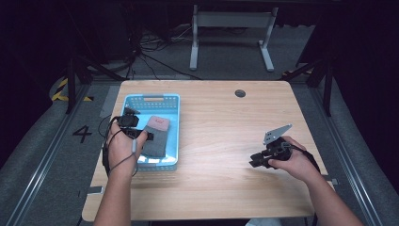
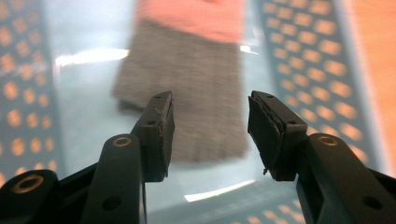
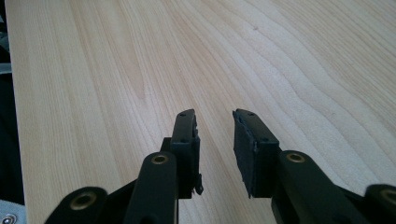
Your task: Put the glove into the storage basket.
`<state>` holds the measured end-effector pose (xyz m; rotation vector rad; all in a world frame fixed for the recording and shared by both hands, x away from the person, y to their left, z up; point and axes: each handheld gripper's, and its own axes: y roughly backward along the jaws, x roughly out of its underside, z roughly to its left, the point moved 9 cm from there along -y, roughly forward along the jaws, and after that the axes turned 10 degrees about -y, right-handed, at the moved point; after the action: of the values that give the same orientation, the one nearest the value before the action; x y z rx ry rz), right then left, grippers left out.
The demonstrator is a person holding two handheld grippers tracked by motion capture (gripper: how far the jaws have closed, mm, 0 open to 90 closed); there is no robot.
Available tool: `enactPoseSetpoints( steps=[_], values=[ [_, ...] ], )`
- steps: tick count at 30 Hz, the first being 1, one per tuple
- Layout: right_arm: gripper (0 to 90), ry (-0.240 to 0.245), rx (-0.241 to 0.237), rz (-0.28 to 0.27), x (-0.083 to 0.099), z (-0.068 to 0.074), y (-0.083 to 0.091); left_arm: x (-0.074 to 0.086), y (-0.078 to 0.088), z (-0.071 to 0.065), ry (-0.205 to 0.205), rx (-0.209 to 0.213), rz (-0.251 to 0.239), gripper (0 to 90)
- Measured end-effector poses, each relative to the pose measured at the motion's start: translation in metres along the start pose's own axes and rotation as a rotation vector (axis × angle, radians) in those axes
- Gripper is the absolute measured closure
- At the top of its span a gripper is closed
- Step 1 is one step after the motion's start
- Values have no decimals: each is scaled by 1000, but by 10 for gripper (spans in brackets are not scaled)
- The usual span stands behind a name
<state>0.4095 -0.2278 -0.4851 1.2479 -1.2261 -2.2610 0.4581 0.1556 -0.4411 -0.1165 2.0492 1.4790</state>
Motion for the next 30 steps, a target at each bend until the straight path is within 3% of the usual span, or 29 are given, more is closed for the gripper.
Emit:
enactPoseSetpoints(
  steps=[3, 8, 12, 16, 19, 20, 21, 25, 30],
  values=[
    [700, -1, 5, -3, -1, -1, 2, -4, 14, -19, -57, 60, -33, 522],
    [701, -1, 6, -3, -1, -1, 4, -2, 30, -36, -130, 52, -51, 514],
    [701, 0, 8, -3, -1, 0, 5, 2, 39, -59, -238, 112, -64, 511],
    [701, 0, 12, -3, 1, 1, 8, 6, 44, -78, -332, 142, -72, 511],
    [701, 0, 17, -5, 2, 1, 10, 10, 45, -92, -393, 168, -72, 508],
    [701, -2, 21, -4, 4, 0, 12, 12, 45, -101, -436, 188, -67, 503],
    [701, -2, 21, -4, 4, 0, 12, 12, 45, -101, -436, 188, -67, 499],
    [700, -4, 27, -6, 8, 0, 15, 17, 38, -116, -508, 224, -75, 484],
    [700, -12, 31, -2, 17, 0, 17, 25, 23, -124, -544, 234, -58, 475]
  ],
)
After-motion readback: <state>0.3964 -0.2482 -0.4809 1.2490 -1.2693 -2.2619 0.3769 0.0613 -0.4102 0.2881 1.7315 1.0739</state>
